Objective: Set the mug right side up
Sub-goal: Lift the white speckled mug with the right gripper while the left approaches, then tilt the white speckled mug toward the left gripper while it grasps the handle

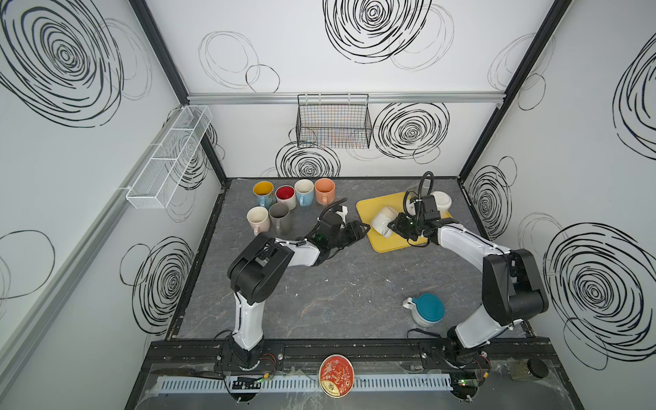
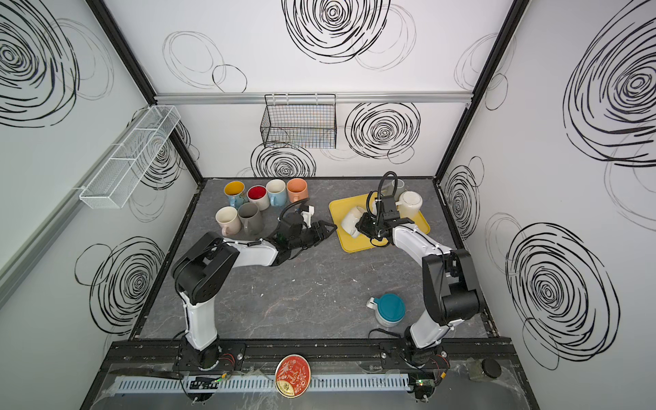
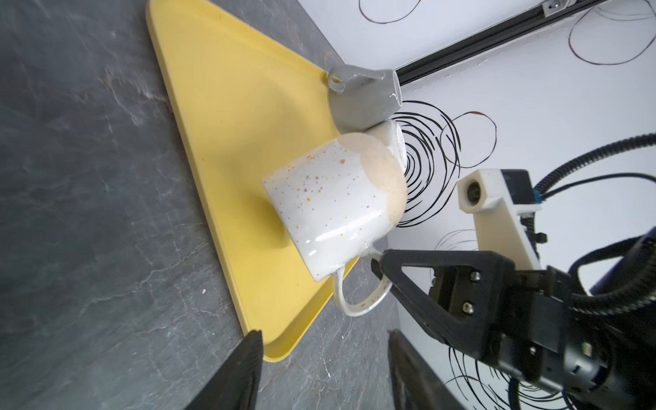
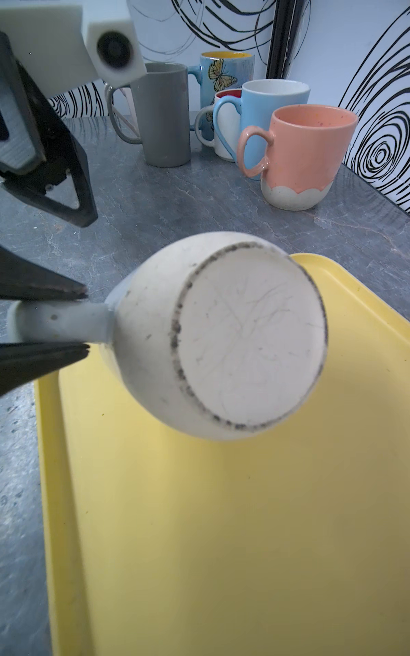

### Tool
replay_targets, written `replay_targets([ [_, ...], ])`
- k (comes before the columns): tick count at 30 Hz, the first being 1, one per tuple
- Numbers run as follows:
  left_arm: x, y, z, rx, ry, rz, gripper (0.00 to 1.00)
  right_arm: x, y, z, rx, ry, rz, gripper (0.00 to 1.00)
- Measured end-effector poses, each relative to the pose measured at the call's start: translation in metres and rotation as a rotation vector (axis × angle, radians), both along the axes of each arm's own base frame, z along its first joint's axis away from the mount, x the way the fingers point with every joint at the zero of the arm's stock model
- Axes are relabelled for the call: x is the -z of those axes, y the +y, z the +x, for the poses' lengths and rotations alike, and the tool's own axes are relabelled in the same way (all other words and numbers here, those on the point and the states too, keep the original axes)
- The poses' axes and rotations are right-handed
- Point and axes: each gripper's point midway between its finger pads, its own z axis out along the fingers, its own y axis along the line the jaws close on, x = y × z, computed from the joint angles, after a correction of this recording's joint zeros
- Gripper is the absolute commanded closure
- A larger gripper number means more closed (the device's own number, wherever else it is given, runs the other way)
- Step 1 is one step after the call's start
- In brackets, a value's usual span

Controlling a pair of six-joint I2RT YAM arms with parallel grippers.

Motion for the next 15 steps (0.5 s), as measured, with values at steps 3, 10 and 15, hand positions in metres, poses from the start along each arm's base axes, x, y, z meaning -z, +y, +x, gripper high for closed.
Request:
replay_targets([
  [3,0.006,-0.005,-0.003,-0.001,0.033,-0.023,0.45,0.004,0.004,-0.004,-0.023,-0.008,-0.057,1.00],
  [10,0.007,-0.003,-0.003,-0.017,0.051,-0.051,0.46,0.014,0.022,-0.006,-0.101,-0.017,-0.255,1.00],
  [15,0.014,0.002,-0.005,-0.023,0.068,-0.043,0.46,0.027,0.024,-0.001,-0.128,-0.010,-0.363,1.00],
])
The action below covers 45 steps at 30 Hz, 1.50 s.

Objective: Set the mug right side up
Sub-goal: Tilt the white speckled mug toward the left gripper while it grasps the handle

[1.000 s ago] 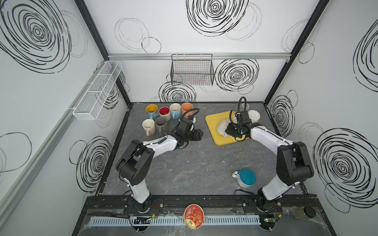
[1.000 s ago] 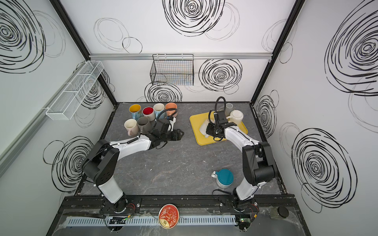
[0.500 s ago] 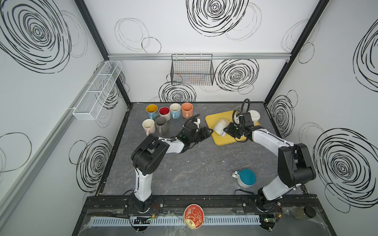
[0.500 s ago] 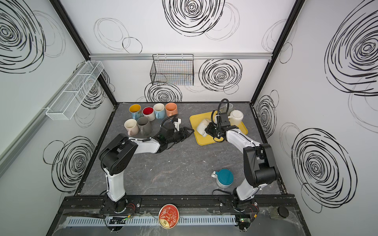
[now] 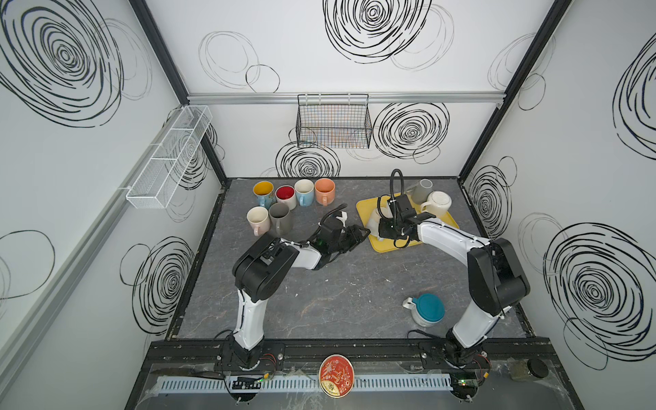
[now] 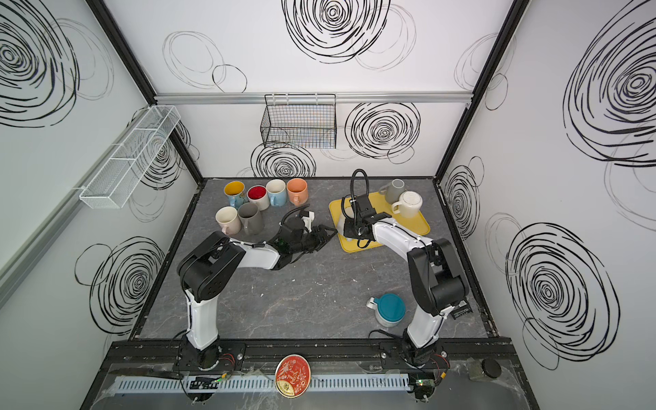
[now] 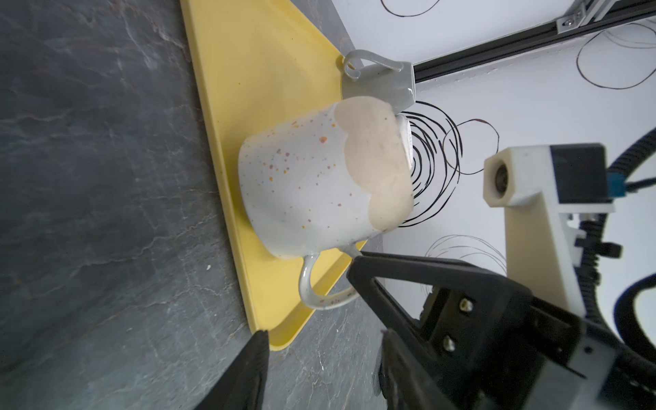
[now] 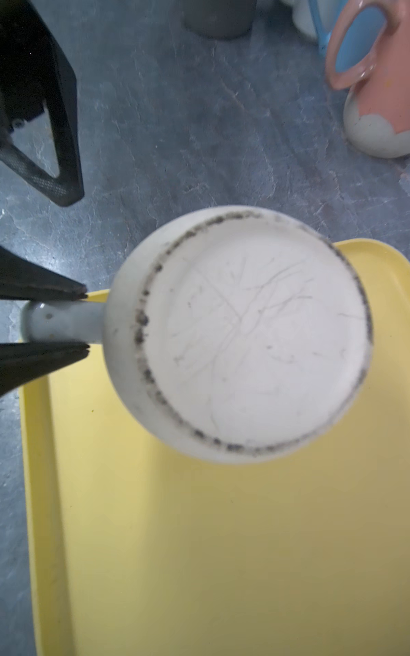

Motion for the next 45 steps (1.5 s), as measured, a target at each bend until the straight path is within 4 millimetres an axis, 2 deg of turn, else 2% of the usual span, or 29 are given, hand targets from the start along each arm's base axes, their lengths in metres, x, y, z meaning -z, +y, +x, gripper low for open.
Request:
replay_targets([
  [4,0.005,0.002,-0.002,-0.002,0.010,0.007,0.46,0.013,-0.011,0.001,0.013,0.016,-0.079,0.99],
  [6,0.007,0.003,-0.003,-0.002,0.013,0.010,0.46,0.020,-0.017,0.001,0.020,0.028,-0.116,0.92],
  [14,0.013,0.009,-0.004,-0.010,0.025,0.018,0.46,0.022,-0.024,0.007,0.041,0.031,-0.191,0.62],
  [19,0.015,0.015,-0.001,-0.022,0.028,0.020,0.46,0.031,-0.029,0.007,0.051,0.057,-0.231,0.58],
  [25,0.019,0.024,-0.002,-0.036,0.038,0.027,0.46,0.035,-0.029,0.013,0.051,0.068,-0.255,0.64],
  [30,0.019,0.027,0.000,-0.042,0.036,0.026,0.46,0.032,-0.028,0.016,0.043,0.063,-0.263,0.92],
  [32,0.017,0.027,0.000,-0.041,0.030,0.023,0.46,0.032,-0.029,0.015,0.042,0.065,-0.266,1.00],
  [39,0.015,0.027,-0.001,-0.037,0.022,0.023,0.46,0.031,-0.031,0.013,0.042,0.067,-0.201,1.00],
  [45,0.009,0.026,-0.002,-0.028,0.010,0.014,0.45,0.016,-0.041,0.002,0.103,0.071,0.031,1.00],
])
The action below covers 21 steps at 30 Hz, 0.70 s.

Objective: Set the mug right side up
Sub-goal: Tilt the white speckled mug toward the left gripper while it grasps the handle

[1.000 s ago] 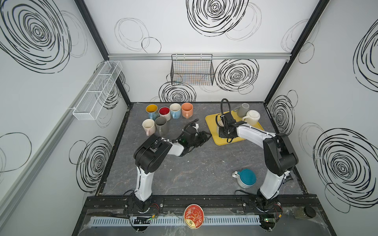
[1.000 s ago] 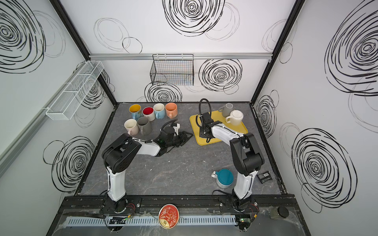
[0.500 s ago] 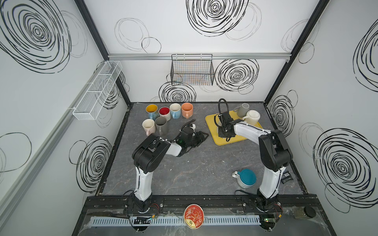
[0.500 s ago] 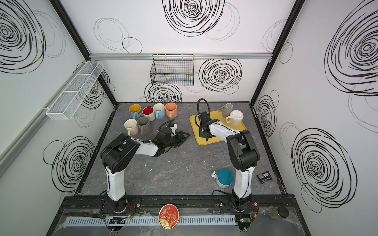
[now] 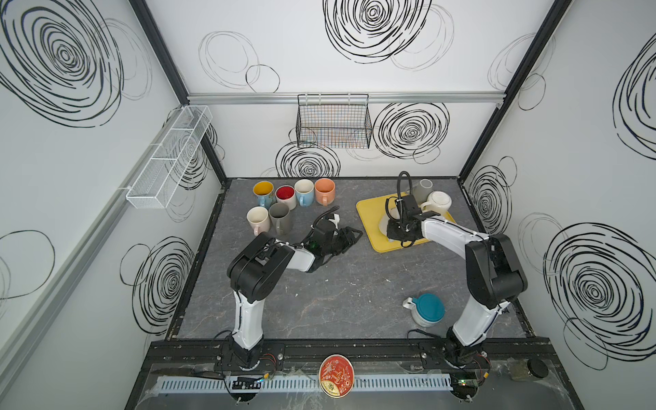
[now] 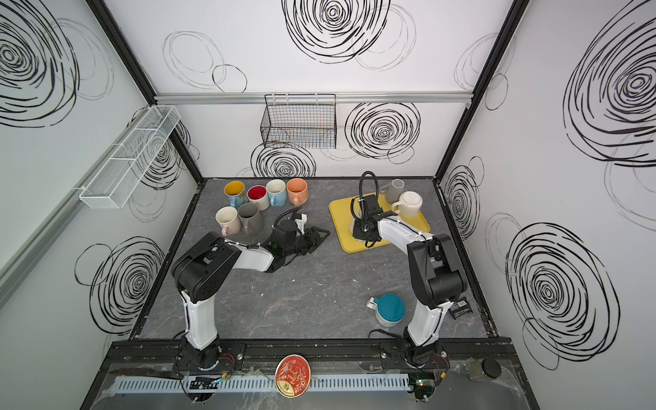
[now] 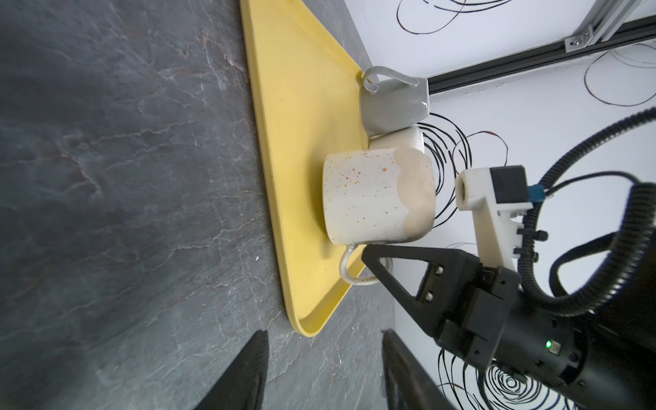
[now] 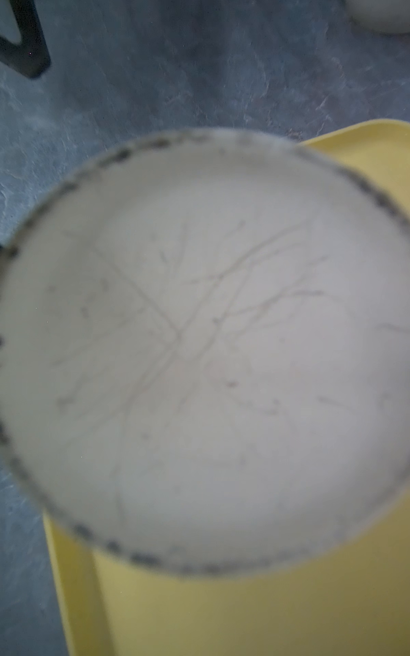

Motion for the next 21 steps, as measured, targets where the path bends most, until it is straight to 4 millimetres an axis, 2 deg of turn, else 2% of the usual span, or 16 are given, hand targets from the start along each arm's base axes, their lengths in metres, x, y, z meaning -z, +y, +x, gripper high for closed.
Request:
replay_targets([
  [3,-0.003,-0.003,0.000,0.013,-0.003,-0.007,0.45,-0.007,-0.002,0.000,0.047,-0.010,0.134,1.00],
  [9,-0.025,-0.014,0.006,0.048,-0.042,-0.049,0.44,-0.031,0.003,0.002,0.099,-0.077,0.343,1.00],
  [17,-0.044,-0.024,0.004,0.070,-0.056,-0.107,0.45,-0.087,0.028,0.006,0.052,-0.235,0.556,1.00],
  [21,-0.067,-0.026,0.006,0.062,-0.081,-0.165,0.45,-0.113,0.043,0.007,-0.010,-0.309,0.612,1.00],
])
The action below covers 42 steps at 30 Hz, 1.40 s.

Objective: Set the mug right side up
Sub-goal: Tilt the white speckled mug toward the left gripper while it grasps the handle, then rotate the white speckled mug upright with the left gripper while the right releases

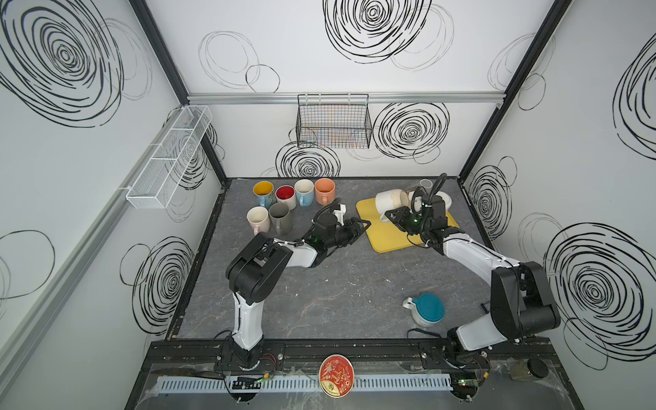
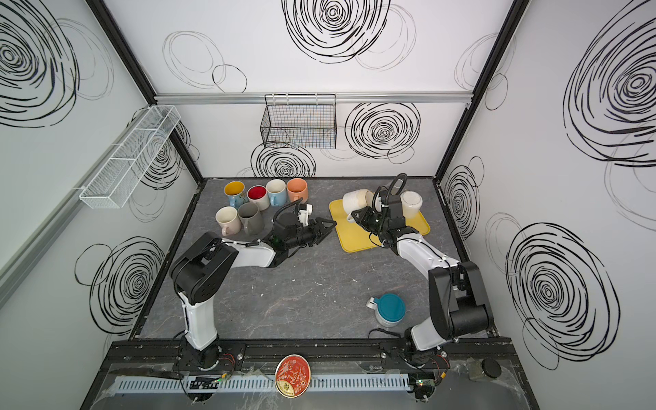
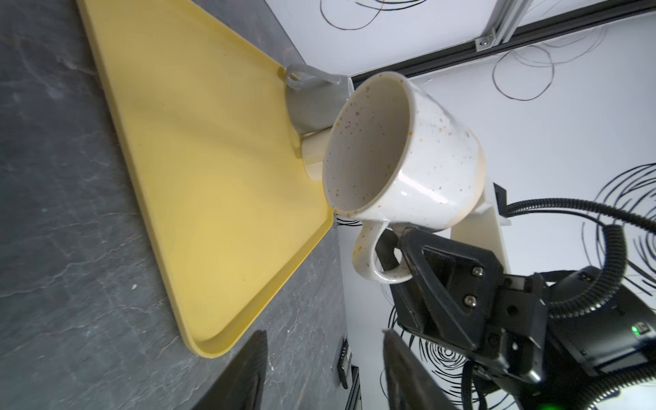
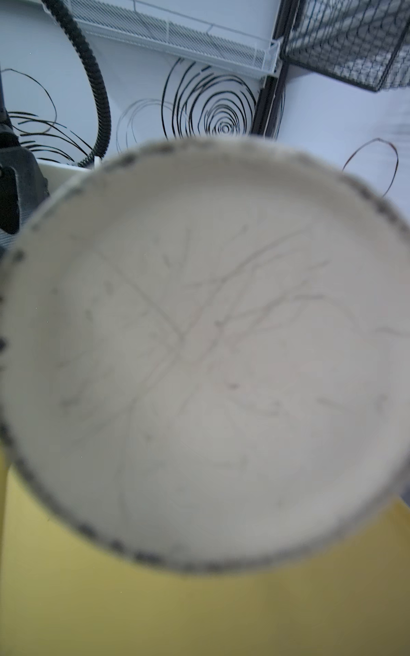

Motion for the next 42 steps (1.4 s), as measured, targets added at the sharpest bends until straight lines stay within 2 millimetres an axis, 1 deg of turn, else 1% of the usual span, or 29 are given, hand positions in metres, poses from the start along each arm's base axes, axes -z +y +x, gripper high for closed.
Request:
replay_targets([
  [7,-0.052,0.005,0.001,-0.009,-0.083,-0.101,0.45,-0.045,0.046,-0.012,-0.174,-0.123,0.064,1.00],
  [11,-0.071,0.018,0.003,-0.030,-0.119,-0.132,0.46,-0.070,0.066,-0.019,-0.253,-0.201,0.093,1.00],
  [14,-0.075,0.029,0.002,-0.048,-0.124,-0.138,0.48,-0.077,0.074,-0.024,-0.286,-0.225,0.108,1.00],
  [19,-0.073,0.040,0.000,-0.072,-0.119,-0.140,0.50,-0.078,0.078,-0.028,-0.309,-0.224,0.115,1.00],
  [27,-0.078,0.042,-0.001,-0.073,-0.131,-0.148,0.52,-0.079,0.085,-0.032,-0.339,-0.228,0.130,1.00],
  [32,-0.088,0.040,-0.002,-0.061,-0.163,-0.176,0.53,-0.084,0.098,-0.036,-0.387,-0.225,0.172,1.00],
  [33,-0.091,0.040,-0.003,-0.058,-0.166,-0.183,0.54,-0.087,0.100,-0.037,-0.397,-0.230,0.183,1.00],
  [34,-0.095,0.040,-0.003,-0.053,-0.175,-0.195,0.58,-0.089,0.102,-0.038,-0.403,-0.236,0.193,1.00],
  [38,-0.115,0.042,-0.002,-0.046,-0.214,-0.251,0.75,-0.101,0.106,-0.035,-0.419,-0.263,0.227,1.00],
  [41,-0.126,0.044,-0.003,-0.034,-0.230,-0.295,0.89,-0.108,0.107,-0.035,-0.425,-0.281,0.245,1.00],
  [42,-0.128,0.045,-0.003,-0.030,-0.234,-0.306,0.94,-0.110,0.106,-0.034,-0.425,-0.283,0.251,0.98],
])
